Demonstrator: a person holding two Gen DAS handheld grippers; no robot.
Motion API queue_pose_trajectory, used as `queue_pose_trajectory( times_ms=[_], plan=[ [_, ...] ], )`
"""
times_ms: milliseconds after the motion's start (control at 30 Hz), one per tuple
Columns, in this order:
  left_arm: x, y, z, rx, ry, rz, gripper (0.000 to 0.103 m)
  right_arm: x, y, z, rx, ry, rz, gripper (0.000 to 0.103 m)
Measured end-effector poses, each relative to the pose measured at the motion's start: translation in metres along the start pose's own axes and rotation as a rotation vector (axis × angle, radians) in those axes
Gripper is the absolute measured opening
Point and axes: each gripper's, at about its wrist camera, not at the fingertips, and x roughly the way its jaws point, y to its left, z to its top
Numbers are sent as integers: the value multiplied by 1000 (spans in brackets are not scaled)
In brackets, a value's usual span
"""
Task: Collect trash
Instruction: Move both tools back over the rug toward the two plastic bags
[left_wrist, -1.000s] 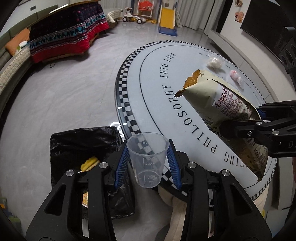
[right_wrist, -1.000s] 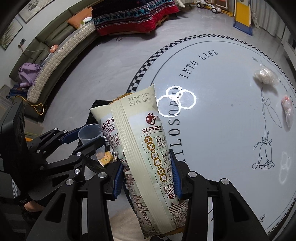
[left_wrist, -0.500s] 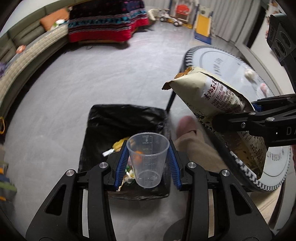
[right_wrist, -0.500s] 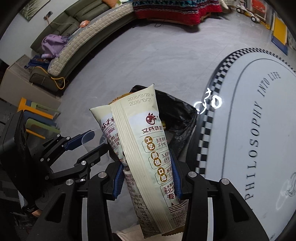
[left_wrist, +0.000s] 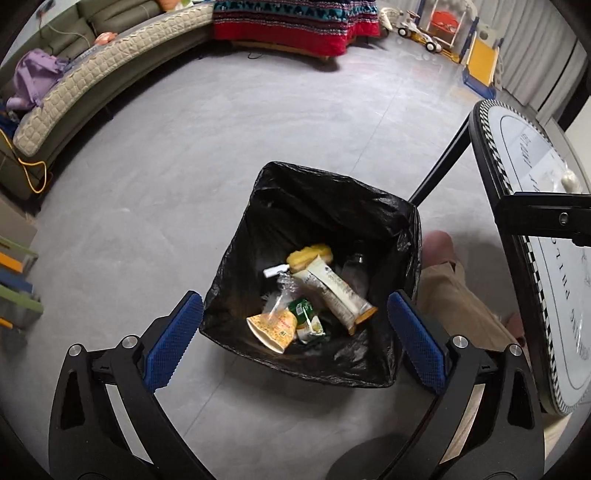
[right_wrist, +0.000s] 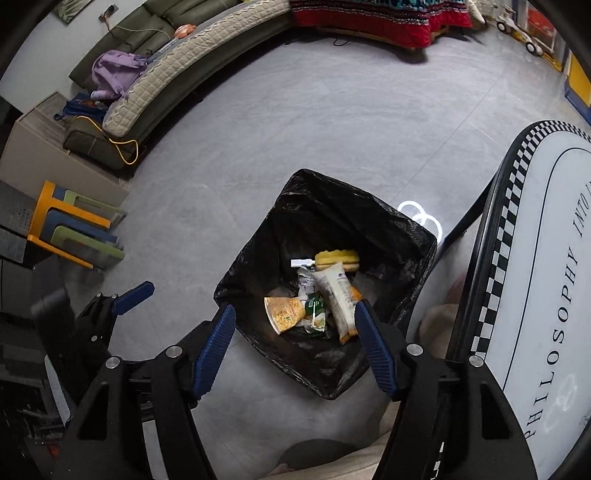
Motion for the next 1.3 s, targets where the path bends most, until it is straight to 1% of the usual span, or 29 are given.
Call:
queue_pose_trajectory(
  times_ms=[233, 367, 567, 800, 967, 1100, 1300],
  plan=[
    [-7, -13, 0, 29, -12, -17, 97, -11, -8, -6, 6, -14, 13, 68],
    [-13, -25, 7, 46, -27, -24, 97, -23, -15, -11, 13, -33, 30, 68],
    [-21, -64, 23, 112, -50, -48, 97, -48, -42, -23, 43, -67, 25, 68],
    [-29, -128, 34, 219, -63, -101, 97, -82, -90, -43, 120, -125, 16, 68],
    [-32, -182, 40, 297, -70, -151, 97, -105, -135, -61, 191, -162, -11, 68],
    [-35, -229, 47, 355, -93, -190, 97, -121, -179, -80, 266, -184, -46, 68],
    [-31, -307, 55, 483, -89, -218, 97, -145, -249, -107, 383, -219, -79, 68]
  ],
)
